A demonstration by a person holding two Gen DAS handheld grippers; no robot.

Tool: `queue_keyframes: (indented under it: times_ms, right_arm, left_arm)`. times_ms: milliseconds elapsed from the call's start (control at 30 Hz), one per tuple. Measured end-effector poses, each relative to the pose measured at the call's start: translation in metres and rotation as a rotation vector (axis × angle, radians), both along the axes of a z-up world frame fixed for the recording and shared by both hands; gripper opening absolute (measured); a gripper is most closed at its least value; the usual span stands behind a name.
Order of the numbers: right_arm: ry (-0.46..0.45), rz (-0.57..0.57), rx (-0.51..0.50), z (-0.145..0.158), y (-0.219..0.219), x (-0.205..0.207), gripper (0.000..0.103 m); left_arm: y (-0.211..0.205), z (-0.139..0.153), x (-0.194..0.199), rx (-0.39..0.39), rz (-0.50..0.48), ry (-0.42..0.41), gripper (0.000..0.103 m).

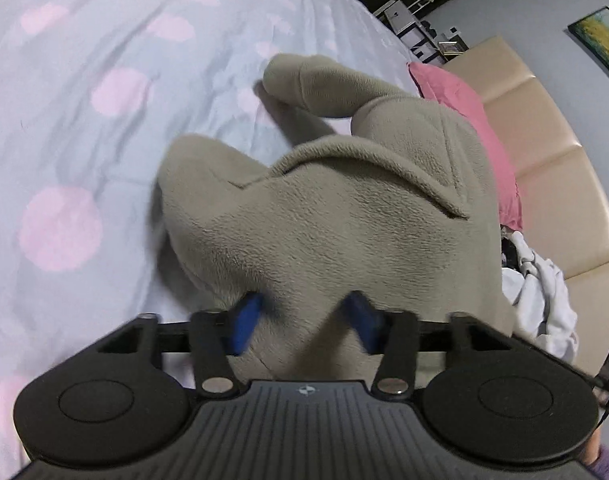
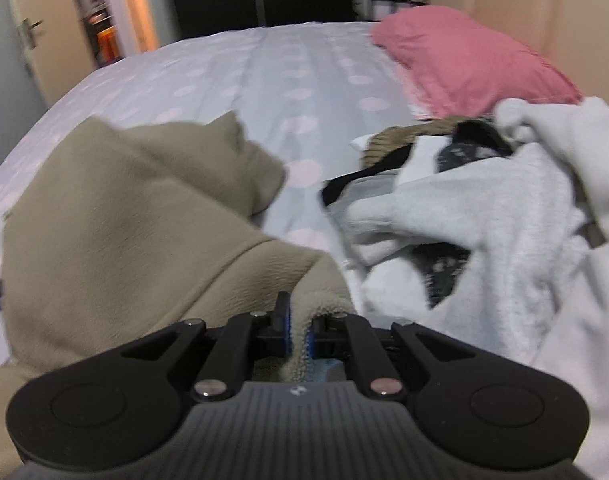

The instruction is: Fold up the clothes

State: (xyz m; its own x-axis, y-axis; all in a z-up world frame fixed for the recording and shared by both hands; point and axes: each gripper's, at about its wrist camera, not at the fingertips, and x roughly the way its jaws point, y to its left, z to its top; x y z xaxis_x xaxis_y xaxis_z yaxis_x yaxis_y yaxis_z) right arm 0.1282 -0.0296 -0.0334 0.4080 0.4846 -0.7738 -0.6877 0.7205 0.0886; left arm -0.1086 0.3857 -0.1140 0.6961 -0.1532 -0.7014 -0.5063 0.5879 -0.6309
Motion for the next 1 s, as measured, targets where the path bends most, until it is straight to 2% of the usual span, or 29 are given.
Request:
queue_keyframes:
  times_ms: [100,267,533,633,700,733,800,933,1000]
  right_arm:
    - [0.048,0.086,0.024,-0.001,0.005,-0.009,0.009]
    - [0.109,0.268,0.068,0.003,0.022,-0.042,0.009]
    - [0.267,0.515,0.174,0.005,0.057,-0.117,0.009]
    - [0.309,0.601,0.222,0.011,0.068,-0.148,0.009]
    - [0.327,0.664,0.25,0.016,0.074,-0.168,0.009]
    - [0.331,0.697,0.262,0.018,0.077,-0.178,0.009]
    - [0.318,0.747,0.263,0.02,0.086,-0.195,0.009]
    - [0.242,0.752,0.134,0.011,0.104,-0.211,0.01]
    - [0.213,0.747,0.083,0.006,0.103,-0.211,0.015]
  left_arm:
    - [-0.007,0.008,0.0,0.074,-0.008,0.015,0.016]
    - [-0.006,0.028,-0.016,0.165,0.042,0.017,0.005]
    - [0.009,0.074,-0.057,0.301,0.21,-0.069,0.001]
    - [0.017,0.106,-0.082,0.435,0.329,-0.144,0.0]
    - [0.025,0.125,-0.101,0.479,0.39,-0.19,0.0]
    - [0.029,0.129,-0.106,0.477,0.389,-0.189,0.0]
    - [0.035,0.127,-0.11,0.423,0.356,-0.161,0.0]
    - [0.033,0.106,-0.103,0.332,0.283,-0.086,0.0]
    - [0.028,0.091,-0.096,0.302,0.233,-0.047,0.01]
